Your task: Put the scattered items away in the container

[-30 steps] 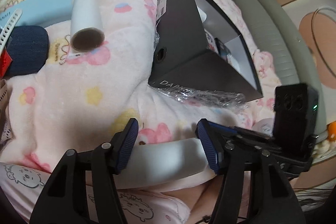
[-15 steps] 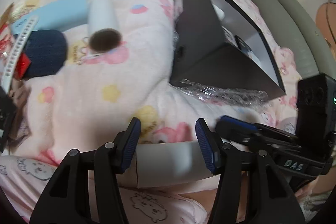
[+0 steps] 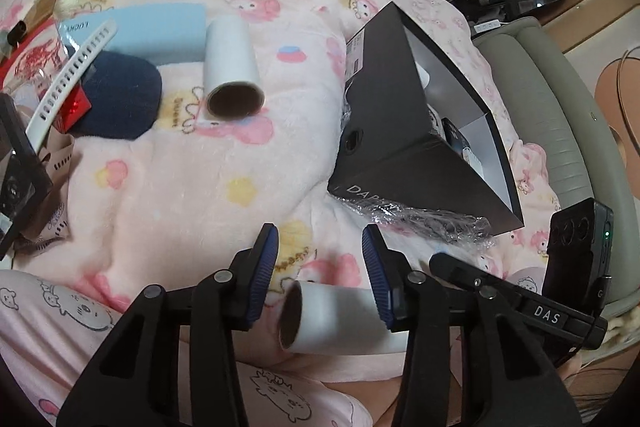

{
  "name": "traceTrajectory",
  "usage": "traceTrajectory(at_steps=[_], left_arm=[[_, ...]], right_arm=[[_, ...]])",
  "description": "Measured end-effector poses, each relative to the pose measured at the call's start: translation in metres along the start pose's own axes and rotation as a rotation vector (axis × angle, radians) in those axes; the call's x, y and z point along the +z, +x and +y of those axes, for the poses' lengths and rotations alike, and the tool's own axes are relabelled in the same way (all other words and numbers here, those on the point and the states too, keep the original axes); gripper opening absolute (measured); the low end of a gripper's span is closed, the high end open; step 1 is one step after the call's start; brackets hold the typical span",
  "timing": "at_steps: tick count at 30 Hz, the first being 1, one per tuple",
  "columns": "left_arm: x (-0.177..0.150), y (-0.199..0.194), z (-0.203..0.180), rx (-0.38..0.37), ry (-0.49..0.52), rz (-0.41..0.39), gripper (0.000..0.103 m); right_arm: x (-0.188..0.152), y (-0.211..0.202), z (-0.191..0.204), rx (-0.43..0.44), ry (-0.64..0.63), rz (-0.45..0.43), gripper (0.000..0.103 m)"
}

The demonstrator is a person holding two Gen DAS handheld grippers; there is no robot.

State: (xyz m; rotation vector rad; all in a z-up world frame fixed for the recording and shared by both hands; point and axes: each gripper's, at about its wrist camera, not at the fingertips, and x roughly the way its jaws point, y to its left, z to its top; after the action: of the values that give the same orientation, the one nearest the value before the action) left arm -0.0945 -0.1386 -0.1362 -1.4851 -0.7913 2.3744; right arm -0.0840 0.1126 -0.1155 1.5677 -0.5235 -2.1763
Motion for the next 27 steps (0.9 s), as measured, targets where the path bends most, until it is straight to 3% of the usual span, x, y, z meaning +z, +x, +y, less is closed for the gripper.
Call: traceTrajectory(at_steps=[3,7,9,11,15,20,27], left_arm=[[-0.002,0.007,-0.001,0.035,0.009,0.031,0.043],[-0.008,-0.002,0.003,0.082,-0.002,-0.004,0.043],[-0.011,-0.009,0.005,0.069,-0.007,-0.008,0.045],[-0.014,-0.009,0.007,0.032,-0.007,0.028,0.049],[-0.018,0.0,-0.002,0.032,0.054,0.088,0.05],[-0.018,0.011,-0.007,-0.058,0.069,0.124,0.051],[-0.01,0.004,-0.013,-0.206,0.076,0.055,0.049]], right_arm=[[-0.003,0.004,0.0,0.019,0.006,0.025,0.026],[-0.01,0.002,0.007,0.084,0.018,0.069,0.026],[-0.014,-0.007,0.01,0.091,0.004,0.072,0.027],[-0.019,-0.016,0.014,0.091,-0.011,0.077,0.03],[-0.026,-0.009,0.022,0.12,-0.053,0.142,0.032],[-0.027,0.012,0.031,0.106,-0.081,0.132,0.03],[-0.017,-0.001,0.04,0.083,-0.108,0.024,0.025]])
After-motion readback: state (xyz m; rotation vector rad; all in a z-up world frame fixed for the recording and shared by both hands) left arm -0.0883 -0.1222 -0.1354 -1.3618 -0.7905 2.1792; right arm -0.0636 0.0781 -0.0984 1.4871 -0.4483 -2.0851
